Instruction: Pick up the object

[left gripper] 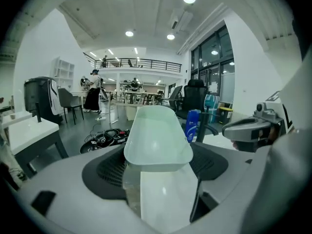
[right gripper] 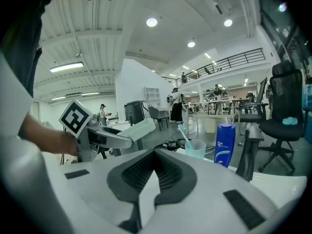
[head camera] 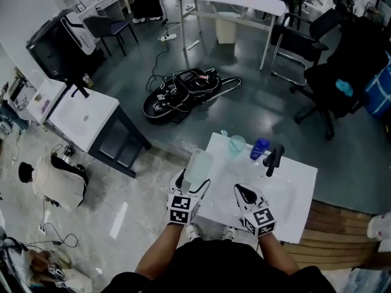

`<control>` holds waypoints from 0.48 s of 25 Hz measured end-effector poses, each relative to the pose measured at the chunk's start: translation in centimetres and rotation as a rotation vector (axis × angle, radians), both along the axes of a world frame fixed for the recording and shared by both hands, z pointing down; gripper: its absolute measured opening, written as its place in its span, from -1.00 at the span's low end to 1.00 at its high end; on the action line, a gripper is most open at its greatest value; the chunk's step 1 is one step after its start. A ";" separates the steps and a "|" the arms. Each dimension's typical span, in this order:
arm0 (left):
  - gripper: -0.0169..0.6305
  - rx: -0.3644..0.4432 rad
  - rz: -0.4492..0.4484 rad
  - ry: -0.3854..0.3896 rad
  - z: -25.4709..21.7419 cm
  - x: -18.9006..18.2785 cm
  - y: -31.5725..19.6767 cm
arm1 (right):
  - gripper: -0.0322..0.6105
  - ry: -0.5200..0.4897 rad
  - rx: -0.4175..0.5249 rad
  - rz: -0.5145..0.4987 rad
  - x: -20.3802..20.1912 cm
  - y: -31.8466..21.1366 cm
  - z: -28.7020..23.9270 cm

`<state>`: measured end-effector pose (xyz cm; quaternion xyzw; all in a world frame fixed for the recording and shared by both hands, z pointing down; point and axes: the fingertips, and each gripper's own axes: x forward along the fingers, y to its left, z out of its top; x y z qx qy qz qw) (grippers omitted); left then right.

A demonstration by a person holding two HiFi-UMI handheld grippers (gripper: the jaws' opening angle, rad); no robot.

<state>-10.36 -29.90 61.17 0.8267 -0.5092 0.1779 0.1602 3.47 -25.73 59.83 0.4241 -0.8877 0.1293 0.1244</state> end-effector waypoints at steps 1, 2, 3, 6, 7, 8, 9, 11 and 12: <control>0.34 0.007 -0.004 0.004 -0.6 0.0 -0.1 | -0.84 0.000 0.007 0.007 0.2 -0.1 -0.3; 0.34 0.015 -0.010 0.009 -1.3 -0.1 -0.2 | -0.84 0.000 0.015 0.014 0.4 -0.2 -0.6; 0.34 0.027 -0.015 0.013 -2.0 -0.2 -0.3 | -0.84 0.000 0.023 0.020 0.5 -0.4 -0.8; 0.34 0.065 -0.021 0.031 -4.0 -0.3 -0.4 | -0.84 0.004 0.046 0.029 1.0 -0.7 -1.5; 0.34 0.077 -0.020 0.035 -4.6 -0.3 -0.3 | -0.84 0.005 0.053 0.032 1.1 -0.8 -1.8; 0.34 0.088 -0.018 0.039 -5.2 -0.2 -0.3 | -0.84 0.005 0.061 0.036 1.2 -0.9 -2.1; 0.34 0.097 -0.016 0.041 -5.7 -0.2 -0.2 | -0.84 0.005 0.069 0.042 1.5 -1.0 -2.4; 0.34 0.111 -0.014 0.047 -6.7 -0.1 -0.1 | -0.84 0.003 0.087 0.061 2.1 -1.2 -3.2; 0.34 0.118 -0.013 0.050 -7.1 0.0 -0.1 | -0.84 0.001 0.097 0.070 2.5 -1.4 -3.6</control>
